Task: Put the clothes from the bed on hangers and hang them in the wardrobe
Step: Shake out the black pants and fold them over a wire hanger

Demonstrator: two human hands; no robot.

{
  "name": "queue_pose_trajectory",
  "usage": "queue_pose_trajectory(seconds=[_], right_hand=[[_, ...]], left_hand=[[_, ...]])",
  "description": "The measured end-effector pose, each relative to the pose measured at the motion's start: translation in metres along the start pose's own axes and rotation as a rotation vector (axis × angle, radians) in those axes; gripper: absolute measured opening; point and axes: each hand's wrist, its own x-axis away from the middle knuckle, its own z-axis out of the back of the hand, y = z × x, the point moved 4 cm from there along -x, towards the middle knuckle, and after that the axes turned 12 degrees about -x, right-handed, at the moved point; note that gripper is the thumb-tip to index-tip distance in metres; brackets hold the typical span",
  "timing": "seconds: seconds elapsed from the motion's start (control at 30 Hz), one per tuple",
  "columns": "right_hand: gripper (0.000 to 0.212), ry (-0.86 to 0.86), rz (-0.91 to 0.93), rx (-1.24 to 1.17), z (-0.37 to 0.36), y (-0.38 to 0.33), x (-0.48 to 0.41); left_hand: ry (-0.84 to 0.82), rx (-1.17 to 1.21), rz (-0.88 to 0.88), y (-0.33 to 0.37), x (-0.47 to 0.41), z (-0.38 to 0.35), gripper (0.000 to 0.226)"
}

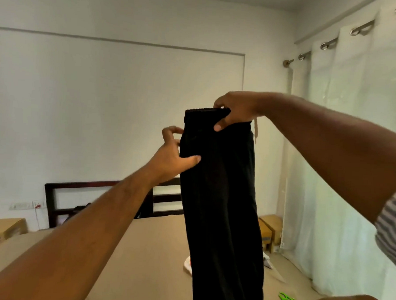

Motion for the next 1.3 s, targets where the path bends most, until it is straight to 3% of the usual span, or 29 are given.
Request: queue_pose_trajectory(seconds=[0.07, 0.17, 0.33, 0.47, 0.6, 0.67, 0.77, 0.83, 0.9, 1.0, 1.07, 1.2, 1.3], right_hand=[[0.052, -0.014, -0.006, 0.050, 0.019, -0.006, 0.000], [0.038, 0.006, -0.007, 0.129, 0.049, -0.015, 0.000], [0.031, 0.141, 0.010, 0.139, 0.096, -0.034, 0.005], [0.035, 0.163, 0.009, 0.079, 0.115, -0.047, 0.016], [0.024, 0.179, -0.007, 0.047, 0.121, -0.052, 0.023], [0.027, 0.211, -0.022, 0.051, 0.125, -0.050, 0.025], [0.033, 0.287, -0.059, 0.058, 0.131, -0.042, 0.029], [0.036, 0.347, -0.078, 0.050, 0.135, -0.036, 0.031], [0.035, 0.421, -0.094, 0.032, 0.137, -0.033, 0.032], [0.032, 0.524, -0.097, 0.032, 0.138, -0.032, 0.031], [0.028, 0.581, -0.101, -0.001, 0.137, -0.030, 0.030], [0.028, 0.625, -0.123, -0.053, 0.131, -0.025, 0.028], [0.040, 0.579, -0.155, -0.037, 0.122, -0.020, 0.032]], left_hand=[[0.059, -0.027, 0.008, -0.002, 0.003, -0.006, 0.066], [0.085, -0.034, 0.018, -0.002, 0.004, -0.011, 0.052], [-0.113, -0.027, -0.024, -0.001, 0.007, -0.025, 0.057], [-0.221, 0.000, 0.069, -0.007, 0.012, -0.038, 0.057], [-0.442, 0.147, 0.039, -0.016, 0.026, -0.055, 0.030], [-0.332, 0.166, 0.061, -0.025, 0.029, -0.056, 0.038], [-0.010, 0.384, 0.259, -0.042, 0.034, -0.035, 0.055], [0.036, 0.474, 0.254, -0.053, 0.038, -0.021, 0.055], [-0.119, 0.376, 0.166, -0.064, 0.046, -0.019, 0.059], [-0.458, 0.085, 0.096, -0.094, 0.068, -0.047, 0.045], [-0.589, -0.006, 0.109, -0.124, 0.086, -0.075, 0.040], [-0.593, 0.091, 0.185, -0.146, 0.114, -0.125, 0.075], [-0.498, 0.226, 0.309, -0.160, 0.130, -0.145, 0.078]])
